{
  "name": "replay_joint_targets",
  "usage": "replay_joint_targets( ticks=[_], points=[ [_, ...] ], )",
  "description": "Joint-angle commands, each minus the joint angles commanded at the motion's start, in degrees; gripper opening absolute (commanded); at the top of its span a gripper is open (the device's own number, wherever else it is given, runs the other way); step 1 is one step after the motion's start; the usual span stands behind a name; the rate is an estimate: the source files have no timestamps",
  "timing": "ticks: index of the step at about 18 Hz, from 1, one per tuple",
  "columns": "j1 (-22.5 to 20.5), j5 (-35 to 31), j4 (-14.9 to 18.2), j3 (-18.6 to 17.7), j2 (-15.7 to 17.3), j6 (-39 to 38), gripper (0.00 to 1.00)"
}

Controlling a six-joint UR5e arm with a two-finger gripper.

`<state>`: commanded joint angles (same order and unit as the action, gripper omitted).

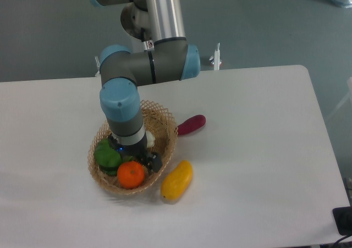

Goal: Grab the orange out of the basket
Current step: 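Close the gripper around the orange inside the basket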

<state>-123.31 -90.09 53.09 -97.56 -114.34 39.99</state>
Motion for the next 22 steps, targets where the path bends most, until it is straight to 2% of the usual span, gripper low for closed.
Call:
replay_joint_targets(
  ticks=[5,8,22],
  points=[
    [0.6,0.6,-0.1,-0.1,-1.2,-0.1,1.0],
    [0.6,3.2,-0.3,-0.5,-1.3,-1.1,1.0],
    [0.5,3.2,-0.4,1.2,-3.7,-1.5,1.0]
  ],
)
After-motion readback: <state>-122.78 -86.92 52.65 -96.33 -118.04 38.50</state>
